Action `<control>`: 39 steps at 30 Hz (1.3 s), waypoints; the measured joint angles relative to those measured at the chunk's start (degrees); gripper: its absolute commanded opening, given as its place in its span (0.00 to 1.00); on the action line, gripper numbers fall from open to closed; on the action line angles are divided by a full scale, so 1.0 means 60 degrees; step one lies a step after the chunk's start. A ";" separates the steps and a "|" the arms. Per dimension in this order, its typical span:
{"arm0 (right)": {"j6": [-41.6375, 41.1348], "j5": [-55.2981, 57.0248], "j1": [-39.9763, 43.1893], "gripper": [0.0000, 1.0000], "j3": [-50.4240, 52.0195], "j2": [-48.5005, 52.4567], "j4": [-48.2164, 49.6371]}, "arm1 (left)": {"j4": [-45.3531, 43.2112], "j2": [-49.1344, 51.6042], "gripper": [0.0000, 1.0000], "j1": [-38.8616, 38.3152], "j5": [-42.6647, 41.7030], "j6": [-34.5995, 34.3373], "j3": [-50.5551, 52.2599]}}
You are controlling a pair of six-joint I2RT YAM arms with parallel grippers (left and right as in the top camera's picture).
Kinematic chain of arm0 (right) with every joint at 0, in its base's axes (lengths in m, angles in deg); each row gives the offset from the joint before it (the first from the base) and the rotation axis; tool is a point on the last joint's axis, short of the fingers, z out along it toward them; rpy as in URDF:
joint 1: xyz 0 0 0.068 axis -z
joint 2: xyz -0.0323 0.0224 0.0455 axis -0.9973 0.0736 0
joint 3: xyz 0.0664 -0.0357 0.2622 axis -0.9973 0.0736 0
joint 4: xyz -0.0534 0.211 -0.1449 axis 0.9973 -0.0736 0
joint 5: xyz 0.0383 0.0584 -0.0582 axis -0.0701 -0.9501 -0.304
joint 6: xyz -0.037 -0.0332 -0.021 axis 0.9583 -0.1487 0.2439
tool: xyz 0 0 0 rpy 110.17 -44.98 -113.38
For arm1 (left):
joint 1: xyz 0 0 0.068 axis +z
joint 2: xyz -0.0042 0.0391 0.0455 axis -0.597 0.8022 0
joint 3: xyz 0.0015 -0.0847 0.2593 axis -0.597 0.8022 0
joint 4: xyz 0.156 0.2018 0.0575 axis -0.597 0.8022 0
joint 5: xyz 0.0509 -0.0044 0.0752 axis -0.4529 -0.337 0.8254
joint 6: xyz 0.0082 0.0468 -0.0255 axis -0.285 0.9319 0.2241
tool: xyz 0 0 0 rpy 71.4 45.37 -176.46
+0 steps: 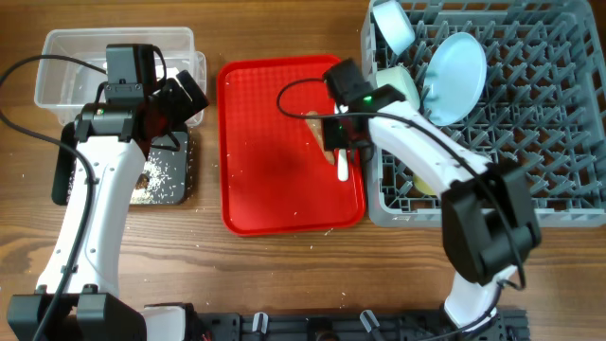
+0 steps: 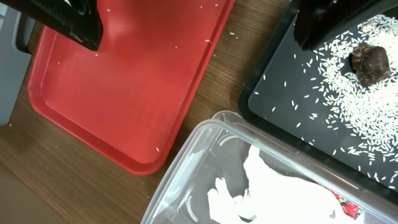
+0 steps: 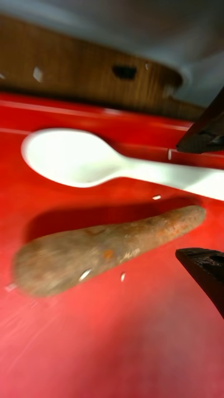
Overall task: Sort waste into correct bins and load items into the dishwasher rack
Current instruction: 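Reach the right gripper to the white spoon and grasp it, then carry the white spoon into the rack and lay it down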
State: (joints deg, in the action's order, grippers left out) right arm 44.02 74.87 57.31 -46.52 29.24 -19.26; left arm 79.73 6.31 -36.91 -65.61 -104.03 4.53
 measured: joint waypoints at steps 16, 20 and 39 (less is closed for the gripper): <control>-0.0474 0.0922 -0.0098 0.44 0.0004 0.0761 0.0106 | 0.0000 0.0000 1.00 0.0000 0.0000 0.0000 0.0000; -0.0495 0.0914 -0.0127 0.40 0.0004 0.0969 0.0266 | 0.0000 0.0000 1.00 0.0000 0.0000 0.0000 0.0000; -0.0379 0.0721 -0.0124 0.04 -0.0295 0.1064 0.0244 | 0.0000 0.0000 1.00 0.0000 0.0000 0.0000 0.0000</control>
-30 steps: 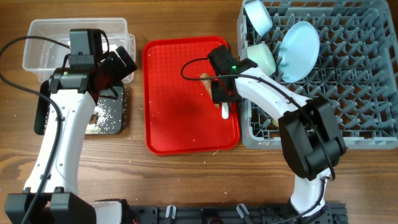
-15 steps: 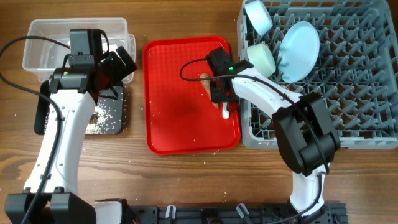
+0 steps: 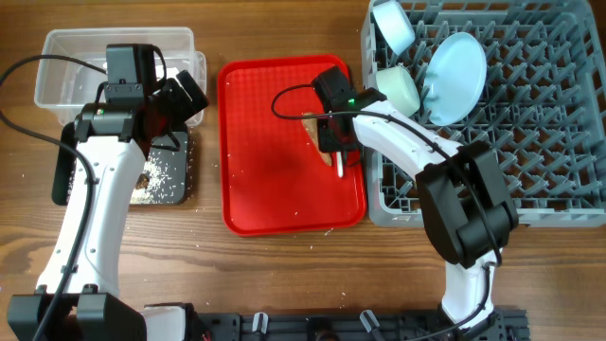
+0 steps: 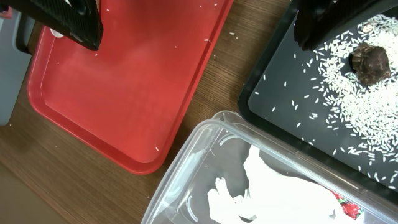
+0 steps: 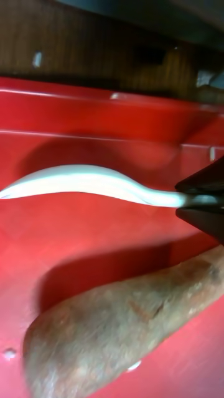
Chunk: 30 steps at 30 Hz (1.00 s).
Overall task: Sort waste into correct bins and load items into the dishwasher rack
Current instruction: 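Carry the white spoon into the rack and lay it down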
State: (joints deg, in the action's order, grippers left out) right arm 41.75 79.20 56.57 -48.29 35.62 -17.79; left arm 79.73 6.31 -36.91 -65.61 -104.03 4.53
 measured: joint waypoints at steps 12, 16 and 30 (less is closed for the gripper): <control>0.0277 -0.0025 0.0007 0.04 -0.0095 -0.0816 -0.0477 | 0.0000 0.0000 1.00 0.0000 0.0000 0.0000 0.0000; 0.0331 -0.0033 0.0073 0.04 -0.0098 -0.2514 -0.0605 | 0.0000 0.0000 1.00 0.0000 0.0000 0.0000 0.0000; -0.3089 0.2280 0.4583 0.04 -0.0091 -0.6433 -0.2681 | 0.0000 0.0000 1.00 0.0000 0.0000 0.0000 0.0000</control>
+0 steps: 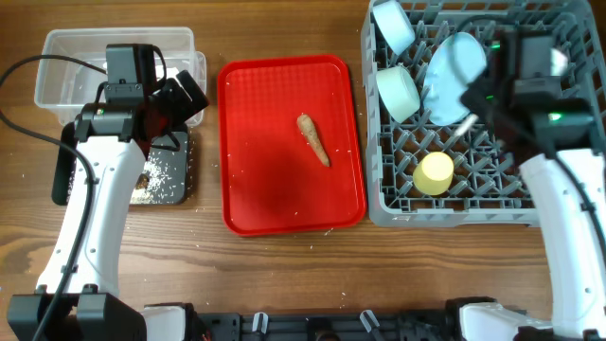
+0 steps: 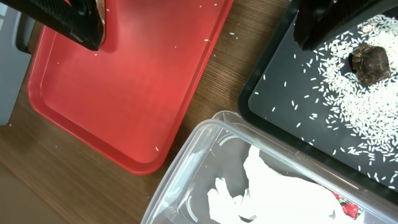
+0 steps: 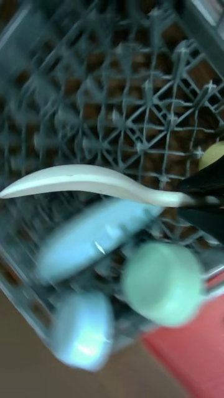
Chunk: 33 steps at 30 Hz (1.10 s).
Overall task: Sort waste into correct bins and load items into the dishwasher rack
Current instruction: 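Carry the white spoon into the rack and lay it down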
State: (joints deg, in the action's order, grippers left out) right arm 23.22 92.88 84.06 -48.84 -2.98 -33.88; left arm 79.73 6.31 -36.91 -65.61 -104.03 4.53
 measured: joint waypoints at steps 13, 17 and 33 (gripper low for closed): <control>-0.4710 0.0058 0.0758 0.46 0.1698 0.1282 0.0670 | 0.0000 0.0000 1.00 0.0000 0.0000 0.0000 0.0000; -0.4962 0.0062 0.0758 0.96 0.1767 0.1344 0.0718 | 0.0000 0.0000 1.00 0.0000 0.0000 0.0000 0.0000; 0.1792 -0.2371 0.0637 1.00 0.1701 -0.0725 0.2135 | 0.0000 0.0000 1.00 0.0000 0.0000 0.0000 0.0000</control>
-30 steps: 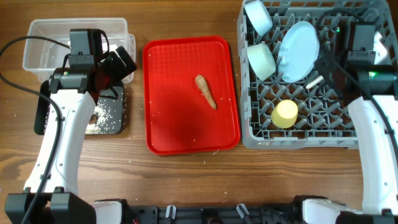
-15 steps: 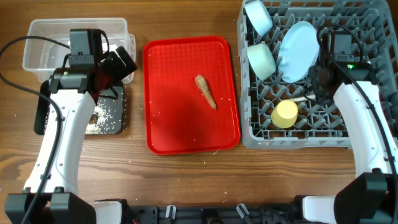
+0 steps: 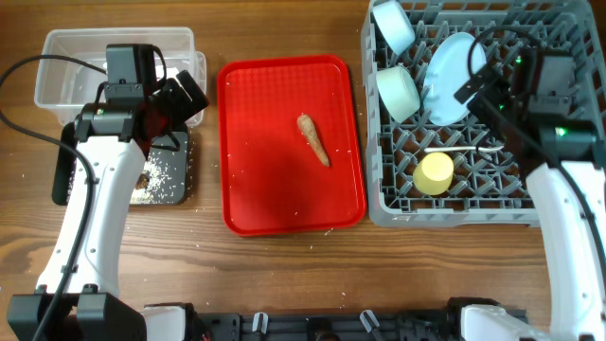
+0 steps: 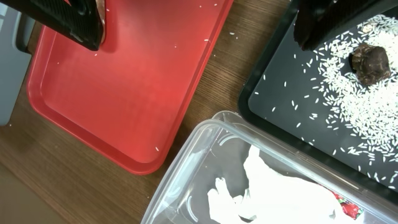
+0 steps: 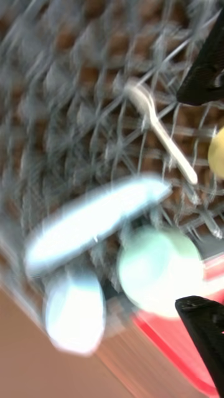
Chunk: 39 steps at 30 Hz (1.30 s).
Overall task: Sort waste into correct bins and load items into the dishwasher rack
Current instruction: 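Carry the white spoon into the rack and lay it down, then reach the left gripper to the carrot and grasp it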
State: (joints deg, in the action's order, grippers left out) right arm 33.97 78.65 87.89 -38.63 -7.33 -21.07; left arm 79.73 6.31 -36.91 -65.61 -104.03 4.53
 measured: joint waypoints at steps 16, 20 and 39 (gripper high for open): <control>0.2488 -0.1545 -0.0958 1.00 -0.0069 -0.0244 -0.0138 | -0.0022 0.0000 1.00 0.0000 -0.0259 0.0000 0.0000; 0.2586 -0.1566 0.0011 1.00 -0.0069 -0.0634 -0.0477 | 0.0127 0.0000 0.99 0.0000 -0.0681 -0.0007 0.0000; 0.3206 -0.1982 0.1096 1.00 -0.0069 -0.0994 -0.1351 | -0.2816 0.2364 1.00 -0.4787 0.0393 -0.3071 -0.0015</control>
State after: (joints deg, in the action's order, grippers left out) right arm 53.20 66.76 94.47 -39.05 -13.29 -29.18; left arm 62.84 20.50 -65.63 -63.25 -122.46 4.44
